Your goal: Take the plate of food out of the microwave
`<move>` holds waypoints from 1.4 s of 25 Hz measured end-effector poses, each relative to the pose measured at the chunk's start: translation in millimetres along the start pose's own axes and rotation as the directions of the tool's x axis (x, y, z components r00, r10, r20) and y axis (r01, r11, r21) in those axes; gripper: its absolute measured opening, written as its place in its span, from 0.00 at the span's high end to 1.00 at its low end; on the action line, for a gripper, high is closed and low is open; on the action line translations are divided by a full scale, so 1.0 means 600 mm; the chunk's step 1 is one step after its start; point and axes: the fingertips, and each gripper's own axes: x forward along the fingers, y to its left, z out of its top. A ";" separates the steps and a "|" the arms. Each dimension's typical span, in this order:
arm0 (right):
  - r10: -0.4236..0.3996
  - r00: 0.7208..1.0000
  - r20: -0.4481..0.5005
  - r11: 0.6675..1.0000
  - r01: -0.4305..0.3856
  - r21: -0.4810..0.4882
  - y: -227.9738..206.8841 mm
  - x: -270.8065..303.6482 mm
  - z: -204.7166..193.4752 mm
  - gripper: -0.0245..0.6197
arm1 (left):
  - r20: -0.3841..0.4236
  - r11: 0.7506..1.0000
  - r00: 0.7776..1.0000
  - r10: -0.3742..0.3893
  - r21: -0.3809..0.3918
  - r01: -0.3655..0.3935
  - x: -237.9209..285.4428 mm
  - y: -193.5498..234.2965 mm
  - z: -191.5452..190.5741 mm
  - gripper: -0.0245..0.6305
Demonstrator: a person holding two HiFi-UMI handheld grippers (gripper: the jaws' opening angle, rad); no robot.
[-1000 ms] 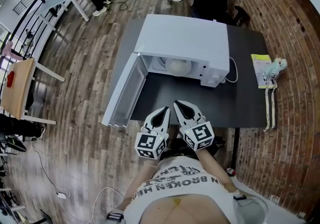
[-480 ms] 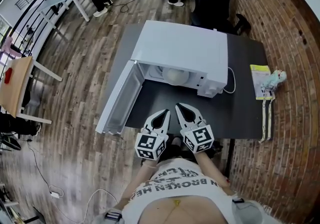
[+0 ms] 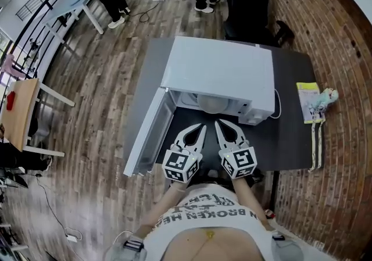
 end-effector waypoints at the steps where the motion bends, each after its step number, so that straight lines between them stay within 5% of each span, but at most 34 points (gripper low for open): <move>1: -0.014 1.000 0.003 1.000 0.014 0.002 -0.003 0.008 0.002 0.95 | 0.000 1.000 1.000 -0.010 0.003 0.010 0.006 0.008 0.005 0.95; 23: -0.199 0.978 -0.058 0.979 0.200 0.021 0.003 0.130 -0.031 0.95 | -0.048 0.980 0.980 -0.195 -0.044 0.193 0.061 0.129 0.010 0.95; 35: -0.166 0.979 -0.118 0.986 0.169 0.015 -0.037 0.134 -0.056 0.95 | -0.096 0.990 0.986 -0.138 -0.053 0.133 0.100 0.142 -0.023 0.95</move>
